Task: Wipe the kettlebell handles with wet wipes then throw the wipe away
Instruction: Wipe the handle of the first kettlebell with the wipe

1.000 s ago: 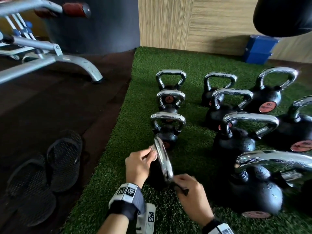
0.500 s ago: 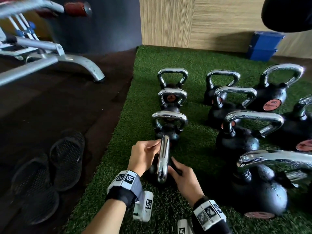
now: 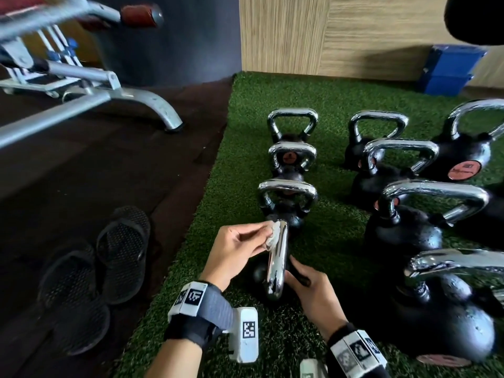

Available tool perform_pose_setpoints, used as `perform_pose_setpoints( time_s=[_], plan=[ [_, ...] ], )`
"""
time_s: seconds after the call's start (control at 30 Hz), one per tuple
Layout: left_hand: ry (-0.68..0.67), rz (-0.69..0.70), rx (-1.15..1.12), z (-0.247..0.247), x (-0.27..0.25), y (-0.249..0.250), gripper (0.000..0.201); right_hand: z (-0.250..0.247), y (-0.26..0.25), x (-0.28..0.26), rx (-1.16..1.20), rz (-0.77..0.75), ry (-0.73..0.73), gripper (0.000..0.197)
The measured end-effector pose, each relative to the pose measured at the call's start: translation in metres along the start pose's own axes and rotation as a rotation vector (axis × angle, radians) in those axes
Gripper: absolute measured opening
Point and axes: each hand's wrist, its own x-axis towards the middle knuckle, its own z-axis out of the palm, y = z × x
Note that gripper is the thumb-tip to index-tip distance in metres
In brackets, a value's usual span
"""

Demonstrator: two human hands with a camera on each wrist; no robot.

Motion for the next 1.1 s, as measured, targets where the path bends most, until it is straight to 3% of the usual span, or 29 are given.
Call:
perform_pose_setpoints(
  time_s=[0.07,0.17,0.27,0.4,0.53,0.63,0.8,0.93,1.1],
  plan=[
    [0.03,-0.014,0.047,0.002,0.004,0.007,0.018,0.0,-0.001,0.0,0.015,0.001,-0.001,0.063],
    [0.063,-0.072,0.081,0.005,0.008,0.013,0.01,0.0,-0.002,0.0,0.021,-0.022,0.016,0.077],
    [-0.027,-0.177,0.057,-0.004,-0.004,0.01,0.008,-0.001,-0.002,-0.003,0.021,-0.036,-0.015,0.087],
    [-0.135,-0.111,0.097,-0.018,-0.027,0.005,0.03,0.0,-0.001,-0.002,0.017,-0.023,-0.007,0.076],
    [-0.224,-0.149,0.044,-0.026,-0.049,-0.005,0.032,-0.001,-0.002,-0.001,-0.007,0.012,-0.008,0.055],
    [-0.296,-0.068,0.2,-0.031,-0.058,-0.009,0.031,-0.003,-0.002,-0.003,-0.041,0.008,0.001,0.054],
    [-0.305,0.017,0.466,-0.032,-0.067,-0.017,0.026,-0.004,-0.004,-0.002,-0.058,0.022,-0.001,0.055],
    [-0.158,0.075,0.571,-0.027,-0.075,-0.029,0.027,-0.002,-0.004,-0.002,-0.056,0.045,0.012,0.055],
    [-0.114,0.13,0.665,-0.026,-0.074,-0.025,0.028,-0.01,-0.029,-0.011,-0.161,0.02,0.006,0.048]
  ],
)
